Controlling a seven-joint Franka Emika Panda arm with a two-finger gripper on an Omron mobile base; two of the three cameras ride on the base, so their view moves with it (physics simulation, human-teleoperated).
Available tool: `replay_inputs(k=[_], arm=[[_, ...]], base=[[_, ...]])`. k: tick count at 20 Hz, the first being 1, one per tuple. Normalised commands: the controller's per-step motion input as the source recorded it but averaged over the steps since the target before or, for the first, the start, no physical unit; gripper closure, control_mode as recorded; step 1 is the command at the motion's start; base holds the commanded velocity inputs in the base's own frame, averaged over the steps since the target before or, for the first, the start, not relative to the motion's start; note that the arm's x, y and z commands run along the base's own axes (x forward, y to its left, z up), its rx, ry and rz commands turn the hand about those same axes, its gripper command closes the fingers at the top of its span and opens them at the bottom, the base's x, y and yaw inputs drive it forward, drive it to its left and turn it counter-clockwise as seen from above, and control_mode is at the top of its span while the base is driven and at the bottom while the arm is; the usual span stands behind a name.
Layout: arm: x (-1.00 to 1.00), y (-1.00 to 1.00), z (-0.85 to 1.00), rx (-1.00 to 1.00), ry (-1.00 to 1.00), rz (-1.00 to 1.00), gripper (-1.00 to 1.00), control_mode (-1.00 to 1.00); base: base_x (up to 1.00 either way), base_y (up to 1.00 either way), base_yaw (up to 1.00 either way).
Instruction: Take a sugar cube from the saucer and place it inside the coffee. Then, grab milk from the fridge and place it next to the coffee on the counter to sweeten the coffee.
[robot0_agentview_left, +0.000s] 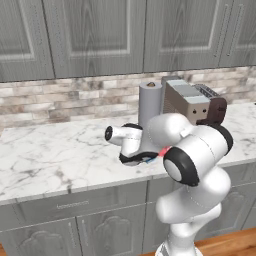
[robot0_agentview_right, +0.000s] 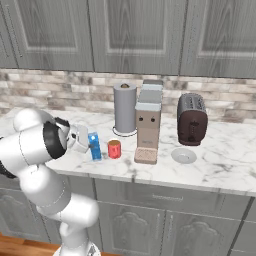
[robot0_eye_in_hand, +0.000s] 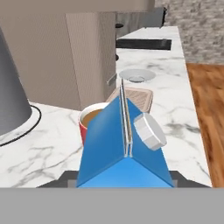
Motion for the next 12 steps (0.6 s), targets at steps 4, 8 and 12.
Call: replay_inputs(k=[4, 8, 12], arm=[[0.00, 0.00, 0.00, 0.00, 0.00, 0.00, -1.00, -1.00], [0.00, 0.00, 0.00, 0.00, 0.00, 0.00, -1.00, -1.00], [0.00, 0.00, 0.00, 0.00, 0.00, 0.00, -1.00, -1.00]], base=[[0.00, 0.00, 0.00], [0.00, 0.00, 0.00], [0.00, 0.00, 0.00]])
